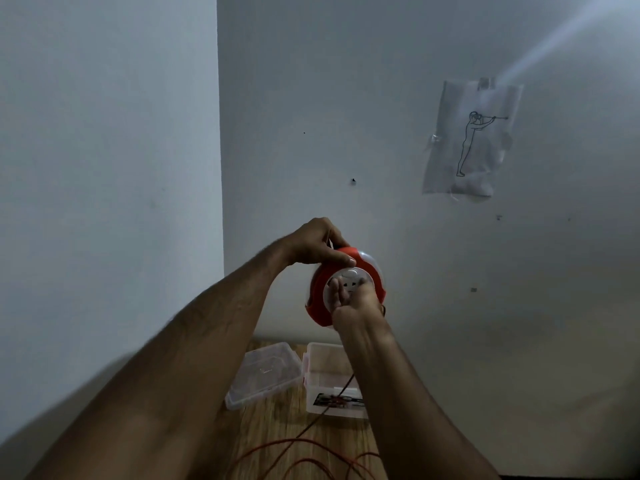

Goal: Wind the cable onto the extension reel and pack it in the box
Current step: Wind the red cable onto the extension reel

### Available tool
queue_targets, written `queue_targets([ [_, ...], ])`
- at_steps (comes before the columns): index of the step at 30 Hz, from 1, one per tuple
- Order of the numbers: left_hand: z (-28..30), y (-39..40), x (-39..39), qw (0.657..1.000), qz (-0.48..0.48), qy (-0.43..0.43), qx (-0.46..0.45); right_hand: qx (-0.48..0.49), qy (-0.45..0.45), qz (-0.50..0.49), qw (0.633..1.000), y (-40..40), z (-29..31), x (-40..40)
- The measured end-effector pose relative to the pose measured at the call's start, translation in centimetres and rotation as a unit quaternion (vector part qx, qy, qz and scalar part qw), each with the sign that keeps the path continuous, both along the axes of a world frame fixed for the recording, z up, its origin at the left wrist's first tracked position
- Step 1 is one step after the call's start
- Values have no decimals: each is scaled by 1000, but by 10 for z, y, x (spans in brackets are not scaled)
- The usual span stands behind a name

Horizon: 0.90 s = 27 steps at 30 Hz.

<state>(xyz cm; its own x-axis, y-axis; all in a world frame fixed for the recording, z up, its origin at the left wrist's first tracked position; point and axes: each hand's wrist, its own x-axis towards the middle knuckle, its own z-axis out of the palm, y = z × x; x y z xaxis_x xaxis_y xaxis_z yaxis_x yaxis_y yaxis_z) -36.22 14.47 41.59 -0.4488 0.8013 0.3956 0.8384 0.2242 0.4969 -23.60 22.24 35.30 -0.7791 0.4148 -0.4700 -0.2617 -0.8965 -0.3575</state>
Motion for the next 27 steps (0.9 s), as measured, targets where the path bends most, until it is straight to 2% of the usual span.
queue_targets([
  [2, -3, -2, -1, 1000, 0, -8, -1, -79, 47, 2, 996, 4, 3, 0],
  [4, -3, -4, -1, 1000, -2, -16, 2, -47, 35, 5, 998, 2, 4, 4],
  [5, -2, -6, -2, 1000, -3, -24, 8, 28, 9, -1, 1000, 2, 3, 6],
  [6, -1, -8, -3, 999, -3, -31, 16, 146, -21, -21, 989, 3, 0, 8],
  [7, 0, -10, -4, 999, 1, -37, 24, 311, -42, -70, 947, 4, -7, 9],
  [8, 2, -13, -5, 999, 5, -43, 29, 500, -40, -139, 854, 6, -16, 10],
  [9, 3, -16, -8, 998, 8, -49, 32, 672, -27, -204, 712, 12, -27, 11],
  [10, 4, -18, -9, 998, 10, -54, 35, 796, -15, -237, 556, 19, -37, 12],
  [11, 5, -19, -10, 998, 11, -55, 36, 880, -13, -241, 410, 26, -45, 13],
  [12, 6, -20, -10, 998, 12, -55, 37, 930, -24, -218, 294, 33, -53, 11],
  [13, 7, -20, -10, 998, 13, -55, 36, 956, -40, -190, 221, 38, -58, 11],
  [14, 7, -19, -10, 998, 13, -56, 35, 967, -57, -170, 182, 41, -61, 12],
  [16, 6, -17, -9, 998, 8, -57, 31, 972, -87, -159, 146, 47, -64, 14],
  [23, 3, -10, -6, 998, 0, -50, 23, 972, -118, -183, 82, 54, -66, 9],
  [25, 1, -9, -6, 998, -2, -52, 25, 971, -117, -193, 75, 53, -62, 7],
  [27, 1, -7, -4, 998, -2, -49, 26, 971, -99, -196, 93, 53, -55, 7],
])
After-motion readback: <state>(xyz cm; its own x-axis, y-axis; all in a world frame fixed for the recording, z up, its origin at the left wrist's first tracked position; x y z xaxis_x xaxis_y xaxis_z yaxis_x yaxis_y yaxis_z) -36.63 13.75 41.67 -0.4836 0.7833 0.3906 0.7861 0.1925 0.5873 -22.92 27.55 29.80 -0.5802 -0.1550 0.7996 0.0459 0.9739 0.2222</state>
